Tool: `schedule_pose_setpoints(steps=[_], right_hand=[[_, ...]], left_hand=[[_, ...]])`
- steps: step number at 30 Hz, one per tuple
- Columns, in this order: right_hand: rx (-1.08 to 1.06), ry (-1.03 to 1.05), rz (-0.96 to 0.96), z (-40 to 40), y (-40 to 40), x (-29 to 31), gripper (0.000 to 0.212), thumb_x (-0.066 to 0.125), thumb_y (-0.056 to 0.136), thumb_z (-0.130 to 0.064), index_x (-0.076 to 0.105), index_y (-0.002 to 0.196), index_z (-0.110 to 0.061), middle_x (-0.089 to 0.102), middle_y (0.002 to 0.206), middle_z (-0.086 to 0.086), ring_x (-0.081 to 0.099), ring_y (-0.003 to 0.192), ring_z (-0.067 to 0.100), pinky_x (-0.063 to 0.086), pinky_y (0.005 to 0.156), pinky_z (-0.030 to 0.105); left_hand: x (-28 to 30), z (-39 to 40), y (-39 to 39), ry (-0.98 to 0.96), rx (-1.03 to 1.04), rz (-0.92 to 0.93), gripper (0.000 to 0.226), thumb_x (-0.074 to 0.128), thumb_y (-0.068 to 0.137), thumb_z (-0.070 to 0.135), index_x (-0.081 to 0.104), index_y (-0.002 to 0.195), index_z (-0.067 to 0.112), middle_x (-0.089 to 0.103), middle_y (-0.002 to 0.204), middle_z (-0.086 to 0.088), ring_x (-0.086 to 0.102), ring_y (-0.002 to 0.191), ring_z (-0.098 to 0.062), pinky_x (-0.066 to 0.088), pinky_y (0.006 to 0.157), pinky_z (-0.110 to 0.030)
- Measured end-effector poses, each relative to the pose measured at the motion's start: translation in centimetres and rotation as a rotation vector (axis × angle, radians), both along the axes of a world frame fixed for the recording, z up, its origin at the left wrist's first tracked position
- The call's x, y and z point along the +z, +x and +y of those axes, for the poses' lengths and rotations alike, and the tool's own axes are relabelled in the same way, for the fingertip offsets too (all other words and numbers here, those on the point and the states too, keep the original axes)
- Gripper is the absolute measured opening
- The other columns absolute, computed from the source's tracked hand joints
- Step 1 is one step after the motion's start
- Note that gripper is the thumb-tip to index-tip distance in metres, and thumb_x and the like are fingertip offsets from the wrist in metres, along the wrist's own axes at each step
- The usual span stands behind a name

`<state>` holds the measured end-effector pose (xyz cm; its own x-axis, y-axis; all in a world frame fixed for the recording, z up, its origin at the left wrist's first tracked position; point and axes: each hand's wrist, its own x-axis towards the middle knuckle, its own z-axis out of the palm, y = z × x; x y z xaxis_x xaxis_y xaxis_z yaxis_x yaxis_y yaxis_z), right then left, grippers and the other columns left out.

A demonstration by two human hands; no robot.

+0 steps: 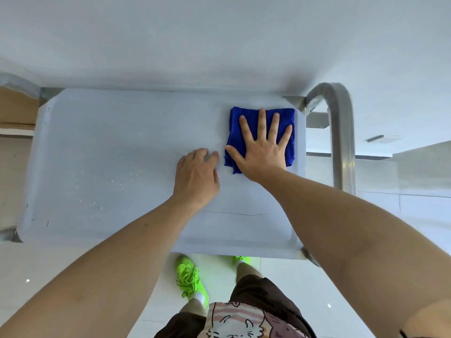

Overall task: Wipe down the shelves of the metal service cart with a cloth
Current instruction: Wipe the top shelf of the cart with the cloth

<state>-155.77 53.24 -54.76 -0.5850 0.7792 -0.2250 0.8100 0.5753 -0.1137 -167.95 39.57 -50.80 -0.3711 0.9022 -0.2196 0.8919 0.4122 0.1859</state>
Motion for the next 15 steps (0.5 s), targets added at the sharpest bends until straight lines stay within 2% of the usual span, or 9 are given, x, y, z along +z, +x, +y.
schedule_pose_setpoints(steps=[3, 12, 15], right_hand=[[-0.035, -0.022, -0.007, -2.8, 2.0, 0.3, 0.085, 0.0, 0.086, -0.083, -0.01, 0.157, -0.038, -0.012, 0.167, 0.012, -0.016, 0.15, 0.042, -0.009, 0.112, 0.071], [-0.136, -0.041, -0.032, -12.7, 4.7, 0.3, 0.083, 0.002, 0.089, -0.081, -0.012, 0.157, -0.036, -0.016, 0.166, 0.012, -0.021, 0.149, 0.04, -0.011, 0.112, 0.07], [-0.139, -0.036, -0.025, -15.8, 5.0, 0.1, 0.082, 0.003, 0.09, -0.081, -0.011, 0.157, -0.036, -0.013, 0.166, 0.013, -0.02, 0.149, 0.041, -0.01, 0.112, 0.071]], left_hand=[[-0.3, -0.2, 0.1, 0.034, -0.01, -0.024, 0.041, 0.055, 0.092, 0.022, 0.054, 0.132, 0.012, 0.054, 0.125, -0.011, 0.052, 0.113, -0.031, 0.041, 0.099, -0.042], [-0.6, -0.5, -0.9, -0.073, -0.061, -0.091, 0.06, 0.049, 0.094, 0.037, 0.035, 0.148, 0.016, 0.038, 0.145, -0.007, 0.033, 0.135, -0.026, 0.032, 0.112, -0.039], [-0.2, -0.2, -1.2, -0.163, -0.065, -0.126, 0.068, 0.05, 0.091, 0.042, 0.028, 0.152, 0.02, 0.03, 0.151, -0.004, 0.026, 0.14, -0.025, 0.031, 0.114, -0.039]])
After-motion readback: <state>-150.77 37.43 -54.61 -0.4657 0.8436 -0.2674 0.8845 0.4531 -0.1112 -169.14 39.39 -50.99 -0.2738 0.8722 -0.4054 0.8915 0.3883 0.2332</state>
